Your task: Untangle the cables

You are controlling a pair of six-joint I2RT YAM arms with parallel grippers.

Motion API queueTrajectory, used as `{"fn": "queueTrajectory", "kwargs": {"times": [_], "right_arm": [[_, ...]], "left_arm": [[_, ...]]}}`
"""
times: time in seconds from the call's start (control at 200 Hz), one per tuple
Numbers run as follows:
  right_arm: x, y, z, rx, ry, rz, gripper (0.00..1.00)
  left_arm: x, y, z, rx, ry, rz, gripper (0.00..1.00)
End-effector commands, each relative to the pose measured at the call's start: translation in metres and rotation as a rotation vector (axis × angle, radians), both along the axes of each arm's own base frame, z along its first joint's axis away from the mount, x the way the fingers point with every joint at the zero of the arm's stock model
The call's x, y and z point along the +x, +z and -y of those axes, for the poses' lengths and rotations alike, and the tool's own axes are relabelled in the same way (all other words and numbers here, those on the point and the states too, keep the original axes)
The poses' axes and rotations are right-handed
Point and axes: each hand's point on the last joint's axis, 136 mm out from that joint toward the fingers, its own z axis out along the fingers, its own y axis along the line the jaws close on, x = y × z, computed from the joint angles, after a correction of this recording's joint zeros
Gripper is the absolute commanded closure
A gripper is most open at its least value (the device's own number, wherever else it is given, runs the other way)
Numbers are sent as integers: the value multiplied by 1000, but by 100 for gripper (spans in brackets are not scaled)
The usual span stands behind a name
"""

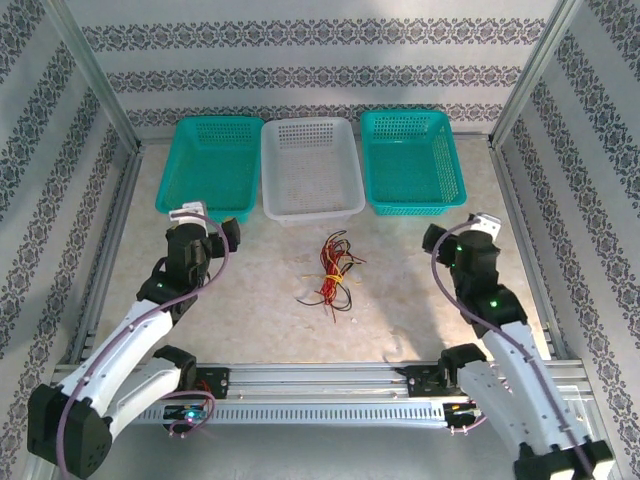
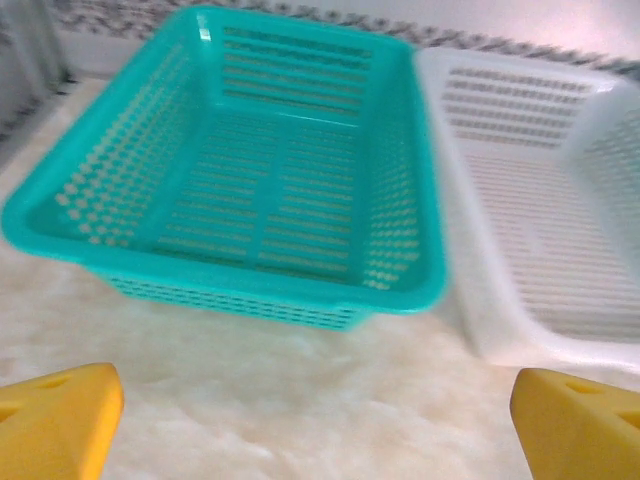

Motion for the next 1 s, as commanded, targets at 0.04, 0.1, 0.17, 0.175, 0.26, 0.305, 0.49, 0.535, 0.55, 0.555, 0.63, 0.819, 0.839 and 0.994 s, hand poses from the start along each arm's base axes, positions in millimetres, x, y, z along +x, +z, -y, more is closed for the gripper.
{"fn": "queueTrajectory", "kwargs": {"times": [0.04, 0.1, 0.17, 0.175, 0.26, 0.305, 0.49, 0.535, 0.55, 0.555, 0.63, 0.819, 0.839, 0.994], "right_arm": [[-31, 26, -36, -213, 31, -135, 2], [-23, 55, -70, -293, 111, -1, 2], [-12, 38, -90, -245, 66, 106, 2], [-12, 33, -89, -225, 52, 98, 2], [-2, -52, -100, 226, 49, -201, 2], [-1, -65, -114, 275, 88, -278, 2], [-14, -32, -177, -108, 279, -260, 2], [-17, -31, -187, -162, 314, -235, 1], [-17, -31, -189, -169, 315, -224, 2], [-18, -32, -190, -173, 317, -222, 2], [-20, -46, -204, -127, 383, -233, 2], [-21, -81, -252, 66, 559, -431, 5], [-22, -84, -256, 57, 570, -449, 7], [-15, -109, -256, 29, 533, -578, 23]], "left_arm": [[-12, 18, 26, -151, -67, -88, 1], [-8, 33, 29, -172, -66, -76, 1], [0, 45, 37, -207, -86, -61, 1], [0, 46, 38, -210, -89, -60, 1], [8, 54, 47, -276, -104, -52, 1], [9, 55, 50, -311, -102, -59, 1], [8, 46, 61, -397, -120, -98, 1], [8, 42, 62, -396, -125, -114, 3], [8, 42, 63, -396, -128, -118, 4], [8, 41, 63, -395, -127, -121, 5], [6, 38, 64, -397, -133, -140, 11], [-5, 45, 84, -501, -250, -111, 11], [-6, 46, 86, -513, -262, -104, 11], [-9, 50, 90, -579, -281, -82, 17]]}}
